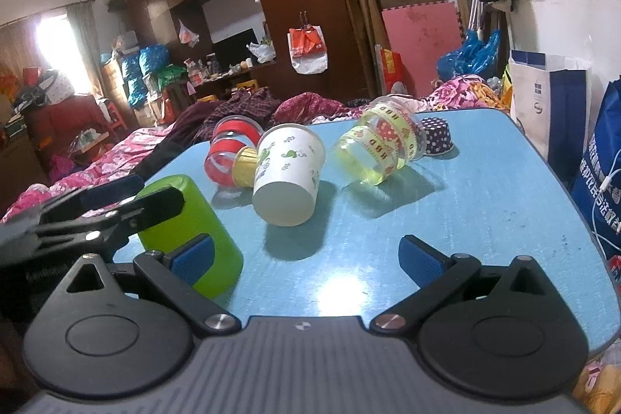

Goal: Flip cup upright
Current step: 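Hold the green cup raised in the left tool beside the right tool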

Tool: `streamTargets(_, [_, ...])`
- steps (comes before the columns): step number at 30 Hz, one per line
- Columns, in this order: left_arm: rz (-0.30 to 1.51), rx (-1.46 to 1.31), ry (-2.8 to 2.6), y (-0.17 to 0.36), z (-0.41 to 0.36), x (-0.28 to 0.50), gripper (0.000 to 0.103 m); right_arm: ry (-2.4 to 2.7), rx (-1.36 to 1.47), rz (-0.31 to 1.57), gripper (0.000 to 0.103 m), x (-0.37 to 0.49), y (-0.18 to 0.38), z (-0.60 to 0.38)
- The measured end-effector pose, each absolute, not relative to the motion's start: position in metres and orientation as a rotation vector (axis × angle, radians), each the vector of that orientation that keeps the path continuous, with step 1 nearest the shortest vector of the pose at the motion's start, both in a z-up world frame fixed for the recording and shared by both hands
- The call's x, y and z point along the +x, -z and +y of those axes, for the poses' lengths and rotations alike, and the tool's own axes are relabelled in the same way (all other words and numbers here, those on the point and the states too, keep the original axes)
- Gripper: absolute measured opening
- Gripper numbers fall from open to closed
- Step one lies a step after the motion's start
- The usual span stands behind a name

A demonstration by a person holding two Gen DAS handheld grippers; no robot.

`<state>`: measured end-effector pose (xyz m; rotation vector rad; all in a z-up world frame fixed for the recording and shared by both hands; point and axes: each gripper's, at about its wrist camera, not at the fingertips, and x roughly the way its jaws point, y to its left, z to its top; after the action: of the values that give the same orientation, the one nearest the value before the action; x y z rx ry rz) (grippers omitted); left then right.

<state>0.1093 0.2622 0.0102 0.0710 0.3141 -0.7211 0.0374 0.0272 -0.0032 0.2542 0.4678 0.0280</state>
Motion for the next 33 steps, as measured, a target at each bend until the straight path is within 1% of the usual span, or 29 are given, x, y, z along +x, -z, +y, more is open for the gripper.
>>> streamTargets(2, [0.368,0.086,0.707,-0.015,0.258,0.116,0.083,-0.029,0.248,0.472,0.102,0.037,0.004,0.028])
streamTargets(3, [0.366,0.103,0.710,-0.019,0.257,0.118,0.082,-0.030,0.246,0.474,0.102,0.037,0.004,0.028])
streamTargets(5, [0.378,0.137,0.696,-0.026,0.253,0.121,0.078,-0.031,0.247,0.480,0.102,0.037,0.005,0.027])
streamTargets(7, [0.402,0.176,0.708,-0.034,0.246,0.124,0.065,-0.028,0.251,0.480,0.102,0.036,0.006,0.025])
streamTargets(9, [0.441,0.217,0.717,-0.038,0.238,0.125,0.063,-0.023,0.255,0.480,0.102,0.035,0.006,0.023])
streamTargets(14, [0.480,0.299,0.712,-0.044,0.226,0.118,0.064,-0.013,0.255,0.470,0.102,0.030,0.003,0.019])
streamTargets(15, [0.481,0.315,0.706,-0.044,0.224,0.117,0.065,-0.014,0.255,0.468,0.102,0.029,0.002,0.019])
streamTargets(16, [0.489,0.320,0.705,-0.045,0.223,0.116,0.068,-0.014,0.254,0.466,0.102,0.029,0.002,0.019])
streamTargets(20, [0.534,0.342,0.685,-0.044,0.222,0.124,0.069,-0.016,0.251,0.467,0.102,0.029,0.002,0.018])
streamTargets(22, [0.566,0.330,0.688,-0.044,0.223,0.131,0.073,-0.017,0.250,0.470,0.102,0.030,0.002,0.018])
streamTargets(23, [0.574,0.323,0.688,-0.044,0.222,0.132,0.073,-0.018,0.249,0.470,0.102,0.031,0.002,0.018])
streamTargets(24, [0.583,0.312,0.691,-0.044,0.223,0.134,0.069,-0.018,0.248,0.470,0.102,0.031,0.001,0.017])
streamTargets(25, [0.586,0.310,0.696,-0.044,0.223,0.135,0.062,-0.018,0.247,0.470,0.102,0.031,0.001,0.017])
streamTargets(33, [0.557,0.297,0.692,-0.046,0.224,0.132,0.062,-0.003,0.260,0.461,0.102,0.029,-0.001,0.014])
